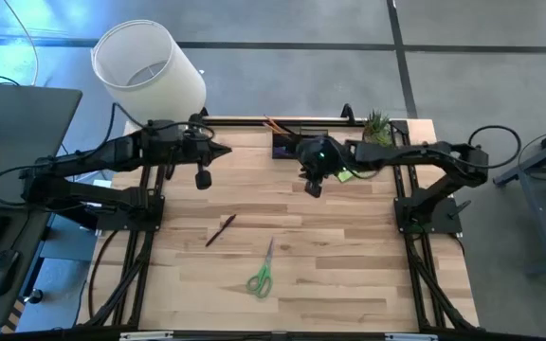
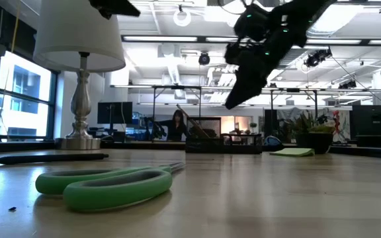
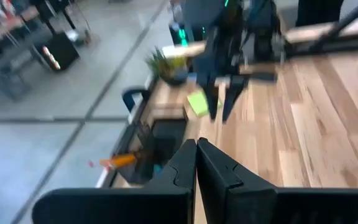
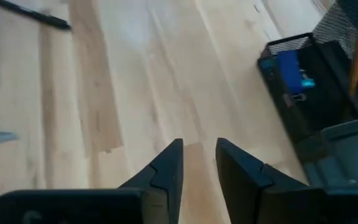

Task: Pick and place office supplies into organizer
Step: Put the black pen into the black desk organizer

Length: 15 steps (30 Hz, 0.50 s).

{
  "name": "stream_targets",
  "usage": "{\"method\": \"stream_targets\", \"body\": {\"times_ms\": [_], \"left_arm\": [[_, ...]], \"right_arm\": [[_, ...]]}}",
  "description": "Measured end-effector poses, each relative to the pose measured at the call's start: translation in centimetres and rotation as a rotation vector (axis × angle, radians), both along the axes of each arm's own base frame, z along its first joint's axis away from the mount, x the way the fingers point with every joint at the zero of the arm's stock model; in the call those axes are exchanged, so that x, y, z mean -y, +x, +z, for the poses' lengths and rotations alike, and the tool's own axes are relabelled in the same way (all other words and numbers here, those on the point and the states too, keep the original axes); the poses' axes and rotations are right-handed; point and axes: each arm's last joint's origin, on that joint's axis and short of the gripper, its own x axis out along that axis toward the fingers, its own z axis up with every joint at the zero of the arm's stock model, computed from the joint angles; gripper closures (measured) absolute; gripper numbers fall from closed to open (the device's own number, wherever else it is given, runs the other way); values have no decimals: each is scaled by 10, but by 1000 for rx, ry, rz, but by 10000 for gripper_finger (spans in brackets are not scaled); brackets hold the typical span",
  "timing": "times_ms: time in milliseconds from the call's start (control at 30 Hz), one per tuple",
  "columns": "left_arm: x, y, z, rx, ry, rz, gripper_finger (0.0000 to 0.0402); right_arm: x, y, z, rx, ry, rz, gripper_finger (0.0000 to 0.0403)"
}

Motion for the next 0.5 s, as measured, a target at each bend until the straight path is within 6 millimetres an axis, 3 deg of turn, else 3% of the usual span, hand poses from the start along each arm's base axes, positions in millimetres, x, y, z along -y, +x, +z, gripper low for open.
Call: {"method": "stream_targets", "body": {"times_ms": [300,500], "left_arm": [[-13,32,-26,-115,-37,15,401],[-16,55,-31,-40,-70,-108,401]], "right_arm": [[-35,-61,-32,279,-134,-182,349],[-49,-92,-43,402,-109,-120,367]]}}
